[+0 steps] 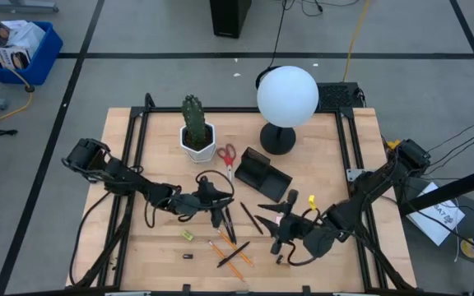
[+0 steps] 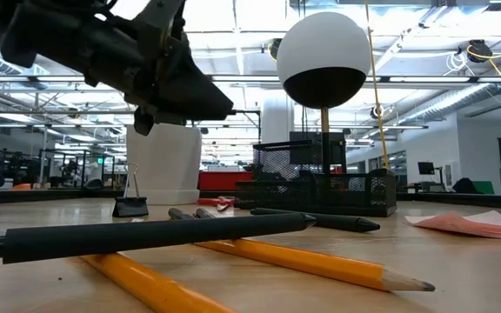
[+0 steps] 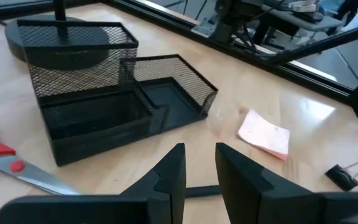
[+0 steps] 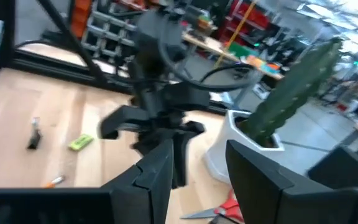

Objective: Pick and place office supplies into organizer
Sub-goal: Put the red scissors into the black desk organizer

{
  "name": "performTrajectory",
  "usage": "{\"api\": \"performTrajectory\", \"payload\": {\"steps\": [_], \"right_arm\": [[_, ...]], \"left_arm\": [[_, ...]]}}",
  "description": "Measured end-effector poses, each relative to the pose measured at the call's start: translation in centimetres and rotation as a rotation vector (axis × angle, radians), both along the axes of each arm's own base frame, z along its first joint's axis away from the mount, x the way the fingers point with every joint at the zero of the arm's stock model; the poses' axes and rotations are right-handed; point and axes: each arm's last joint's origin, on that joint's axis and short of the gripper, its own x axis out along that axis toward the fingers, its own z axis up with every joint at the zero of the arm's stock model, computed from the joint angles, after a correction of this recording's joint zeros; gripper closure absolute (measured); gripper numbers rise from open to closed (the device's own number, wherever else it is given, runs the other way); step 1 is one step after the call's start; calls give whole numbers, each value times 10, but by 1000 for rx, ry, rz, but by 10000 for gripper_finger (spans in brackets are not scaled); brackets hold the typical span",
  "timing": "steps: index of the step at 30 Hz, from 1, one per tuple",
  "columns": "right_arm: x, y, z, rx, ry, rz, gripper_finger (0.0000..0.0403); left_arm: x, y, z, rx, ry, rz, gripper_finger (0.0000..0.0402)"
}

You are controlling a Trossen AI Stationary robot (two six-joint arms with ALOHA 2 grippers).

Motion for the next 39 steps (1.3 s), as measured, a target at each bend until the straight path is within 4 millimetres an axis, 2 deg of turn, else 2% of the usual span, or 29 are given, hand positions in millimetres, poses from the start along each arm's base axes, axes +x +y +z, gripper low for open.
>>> {"api": "performTrajectory", "payload": {"steps": [13, 24, 39], "right_arm": [[0, -5, -6, -9, 42, -21, 259], [1, -7, -6, 15, 35, -33, 259], [5, -16, -10, 46, 54, -77, 259]], "left_arm": [[2, 17, -6, -20, 62, 71, 309], [2, 22, -9, -25, 95, 57, 309], [9, 85, -14, -123, 134, 205, 309]]}}
